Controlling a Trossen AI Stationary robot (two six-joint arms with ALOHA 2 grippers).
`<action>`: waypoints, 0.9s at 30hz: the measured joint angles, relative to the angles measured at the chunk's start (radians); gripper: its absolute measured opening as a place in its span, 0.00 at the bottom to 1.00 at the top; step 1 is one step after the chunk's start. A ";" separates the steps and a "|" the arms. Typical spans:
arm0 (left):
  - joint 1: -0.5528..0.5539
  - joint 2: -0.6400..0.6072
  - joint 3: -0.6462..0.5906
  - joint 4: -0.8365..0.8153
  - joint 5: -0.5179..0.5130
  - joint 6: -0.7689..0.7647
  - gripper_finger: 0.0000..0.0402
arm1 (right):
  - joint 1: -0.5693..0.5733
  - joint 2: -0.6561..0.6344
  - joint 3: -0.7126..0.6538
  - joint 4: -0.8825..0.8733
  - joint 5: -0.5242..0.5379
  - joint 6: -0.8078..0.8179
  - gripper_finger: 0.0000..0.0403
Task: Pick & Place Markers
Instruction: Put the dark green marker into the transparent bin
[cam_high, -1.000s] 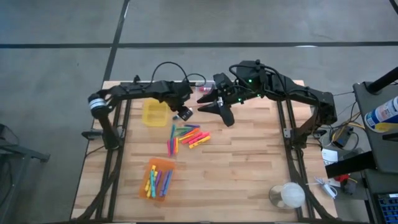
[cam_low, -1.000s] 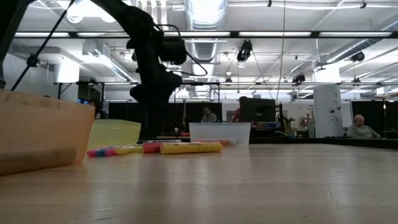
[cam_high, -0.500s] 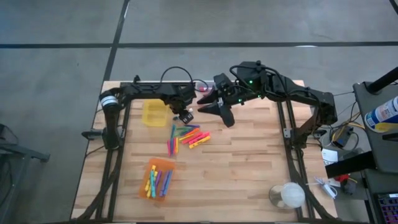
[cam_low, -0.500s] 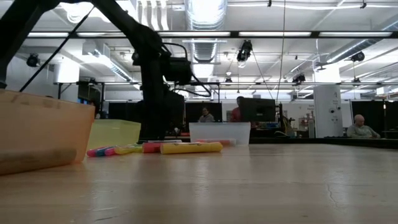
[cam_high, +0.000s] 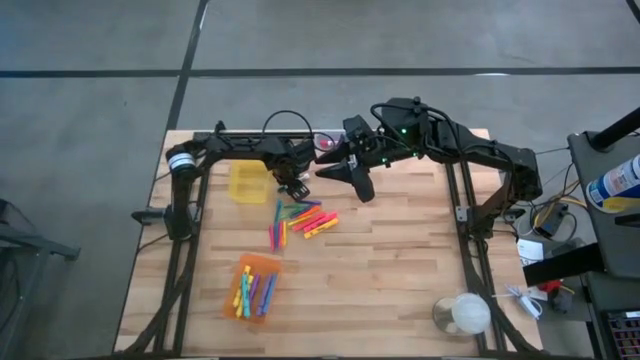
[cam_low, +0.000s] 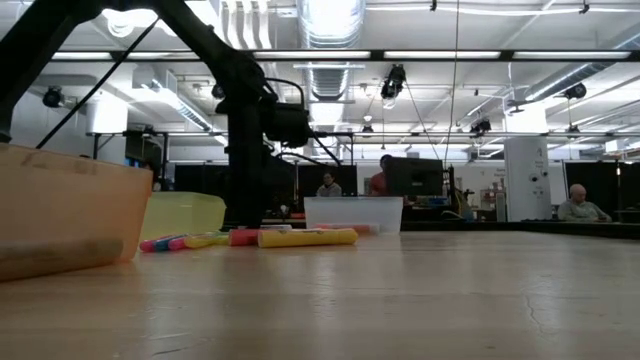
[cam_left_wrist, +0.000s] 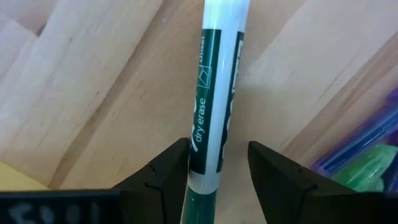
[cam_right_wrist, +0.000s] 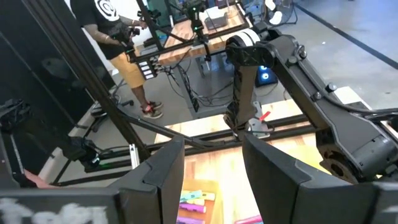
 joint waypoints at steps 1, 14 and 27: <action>0.000 -0.003 -0.001 0.000 0.000 -0.007 0.40 | 0.000 0.000 0.000 0.001 0.002 0.000 0.39; -0.003 -0.022 -0.003 -0.012 -0.004 -0.021 0.11 | 0.000 0.007 0.000 0.004 0.030 0.017 0.36; -0.011 -0.103 -0.003 -0.075 0.023 0.075 0.14 | 0.000 -0.006 0.003 0.141 0.051 0.017 0.33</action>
